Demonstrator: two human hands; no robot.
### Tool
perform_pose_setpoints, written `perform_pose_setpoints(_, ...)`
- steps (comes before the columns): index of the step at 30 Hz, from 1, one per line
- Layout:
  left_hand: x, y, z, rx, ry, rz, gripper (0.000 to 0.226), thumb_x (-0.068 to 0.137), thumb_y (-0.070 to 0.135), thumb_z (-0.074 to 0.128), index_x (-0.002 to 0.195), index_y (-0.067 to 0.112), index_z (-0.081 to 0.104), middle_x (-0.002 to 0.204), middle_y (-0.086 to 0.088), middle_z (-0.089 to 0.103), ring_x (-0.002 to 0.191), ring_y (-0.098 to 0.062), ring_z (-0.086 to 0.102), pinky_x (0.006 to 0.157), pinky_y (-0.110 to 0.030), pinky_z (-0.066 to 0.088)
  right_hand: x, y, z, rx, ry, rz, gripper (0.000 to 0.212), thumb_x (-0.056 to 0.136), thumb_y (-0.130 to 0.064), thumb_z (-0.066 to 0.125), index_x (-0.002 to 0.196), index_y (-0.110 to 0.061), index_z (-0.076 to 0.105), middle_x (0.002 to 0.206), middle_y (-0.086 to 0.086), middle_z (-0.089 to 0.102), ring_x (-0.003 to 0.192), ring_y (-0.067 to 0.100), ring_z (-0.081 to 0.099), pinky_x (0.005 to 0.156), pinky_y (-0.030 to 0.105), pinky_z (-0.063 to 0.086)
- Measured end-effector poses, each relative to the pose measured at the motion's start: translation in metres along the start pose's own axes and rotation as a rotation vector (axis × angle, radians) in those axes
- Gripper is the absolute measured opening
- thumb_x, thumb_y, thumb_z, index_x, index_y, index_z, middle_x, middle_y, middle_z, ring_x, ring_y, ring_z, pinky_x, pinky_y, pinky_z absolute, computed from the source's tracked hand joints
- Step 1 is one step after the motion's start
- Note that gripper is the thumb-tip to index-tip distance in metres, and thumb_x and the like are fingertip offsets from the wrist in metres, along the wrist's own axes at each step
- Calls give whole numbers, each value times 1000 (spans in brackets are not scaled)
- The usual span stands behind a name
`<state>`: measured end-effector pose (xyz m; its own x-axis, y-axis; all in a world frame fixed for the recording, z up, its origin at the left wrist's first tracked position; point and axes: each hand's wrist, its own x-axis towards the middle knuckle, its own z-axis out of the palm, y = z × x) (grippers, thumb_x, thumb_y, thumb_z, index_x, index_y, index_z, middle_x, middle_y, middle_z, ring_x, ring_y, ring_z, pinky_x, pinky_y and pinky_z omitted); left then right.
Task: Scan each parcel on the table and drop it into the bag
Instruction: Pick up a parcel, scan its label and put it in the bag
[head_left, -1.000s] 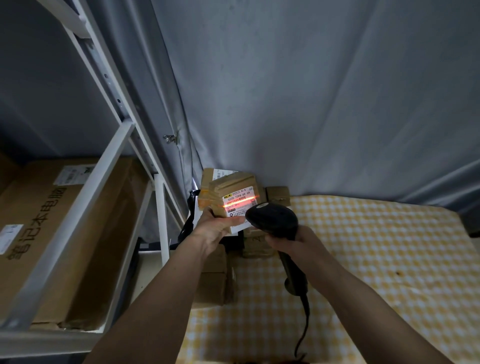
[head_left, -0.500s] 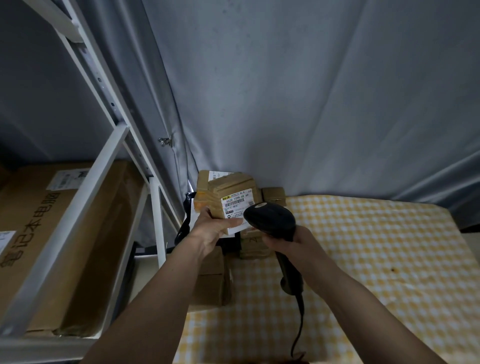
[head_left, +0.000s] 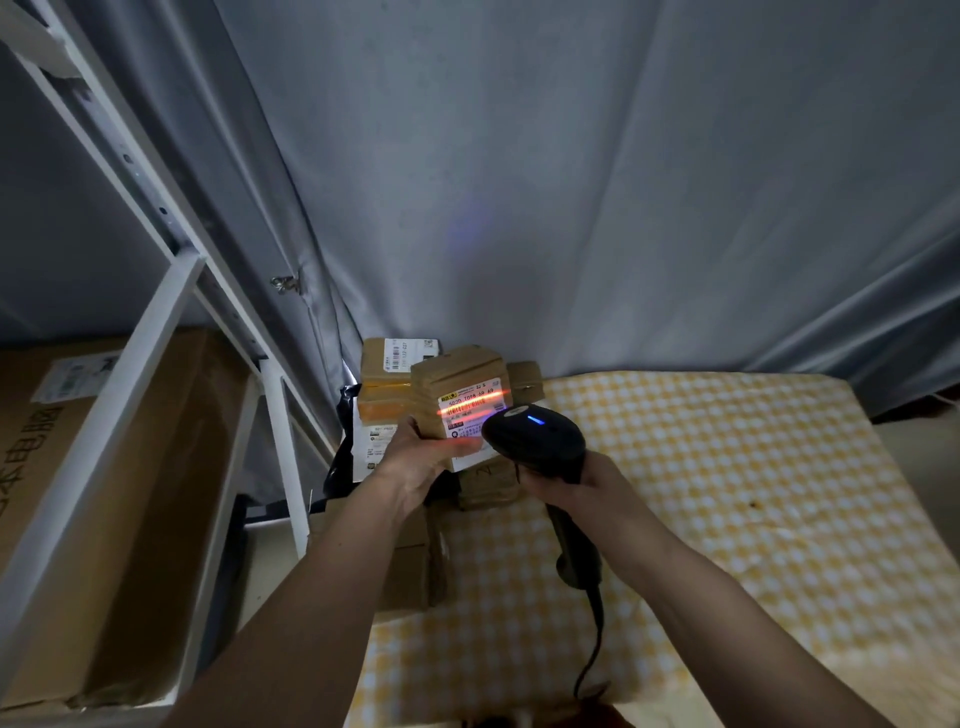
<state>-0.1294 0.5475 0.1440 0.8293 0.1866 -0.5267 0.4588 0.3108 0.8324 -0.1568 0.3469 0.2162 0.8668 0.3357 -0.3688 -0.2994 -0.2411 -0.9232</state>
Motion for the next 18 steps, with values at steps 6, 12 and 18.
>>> perform_pose_setpoints(6,-7,-1,35,-68,-37,-124,38,71,13,81,105,16,65,102,-7,72,101,-23,66,93,-46,53,-14,5,-30,72,140,23,16,83,-10,70,95,-20,69,83,3,69,80,13,62,71,22,45)
perform_pose_setpoints(12,-14,-11,98,64,-121,-216,24,81,20,76,102,17,65,101,-9,72,99,-23,66,93,-47,53,-44,16,-86,249,357,86,17,85,-10,69,100,-16,67,80,-2,66,80,12,61,65,22,43)
perform_pose_setpoints(18,-27,-32,196,249,-270,-213,31,80,25,78,106,13,67,100,-9,73,97,-24,67,92,-42,54,-102,43,-162,309,559,91,6,84,-10,70,87,-15,67,73,-1,64,79,18,59,73,28,45)
